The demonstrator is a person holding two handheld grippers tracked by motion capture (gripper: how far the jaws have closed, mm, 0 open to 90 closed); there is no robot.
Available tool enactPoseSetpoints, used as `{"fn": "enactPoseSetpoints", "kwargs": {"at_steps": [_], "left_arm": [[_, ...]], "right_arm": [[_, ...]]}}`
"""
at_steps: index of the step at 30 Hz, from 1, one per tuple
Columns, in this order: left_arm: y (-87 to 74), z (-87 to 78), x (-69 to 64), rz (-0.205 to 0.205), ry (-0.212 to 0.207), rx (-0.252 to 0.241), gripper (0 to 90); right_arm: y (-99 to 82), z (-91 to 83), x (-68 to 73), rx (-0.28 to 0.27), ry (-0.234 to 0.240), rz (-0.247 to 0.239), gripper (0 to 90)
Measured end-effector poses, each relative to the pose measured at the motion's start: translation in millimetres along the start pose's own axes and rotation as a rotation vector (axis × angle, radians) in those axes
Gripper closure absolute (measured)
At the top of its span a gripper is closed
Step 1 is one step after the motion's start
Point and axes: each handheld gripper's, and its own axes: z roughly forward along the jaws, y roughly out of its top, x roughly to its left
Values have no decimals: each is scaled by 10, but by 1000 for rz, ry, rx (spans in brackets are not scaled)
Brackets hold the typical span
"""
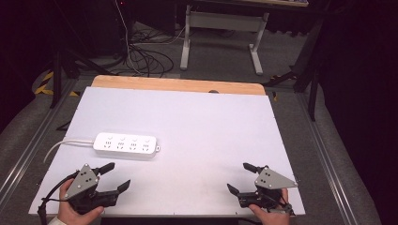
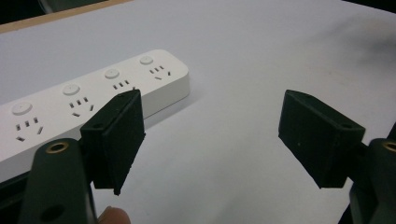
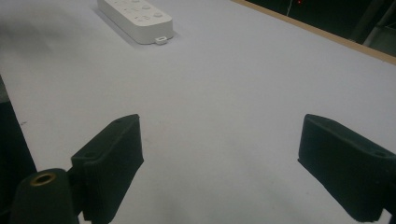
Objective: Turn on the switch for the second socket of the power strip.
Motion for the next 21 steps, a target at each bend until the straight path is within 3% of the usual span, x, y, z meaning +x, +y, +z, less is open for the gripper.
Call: {"fn": "enactPoseSetpoints", "kwargs": {"at_steps": [8,14,21], "left_arm": [[23,-11,-2,-29,-2,10,232],[55,-25,-7,-2,-13,24,236],[76,-52,-11,-16,-18,29,235]], "right_arm": [[-2,4,-2,-6,3,-1,145],[-4,2,-7,-12,4,-3,149],[-2,16,6,-3,16,-7,154]]}}
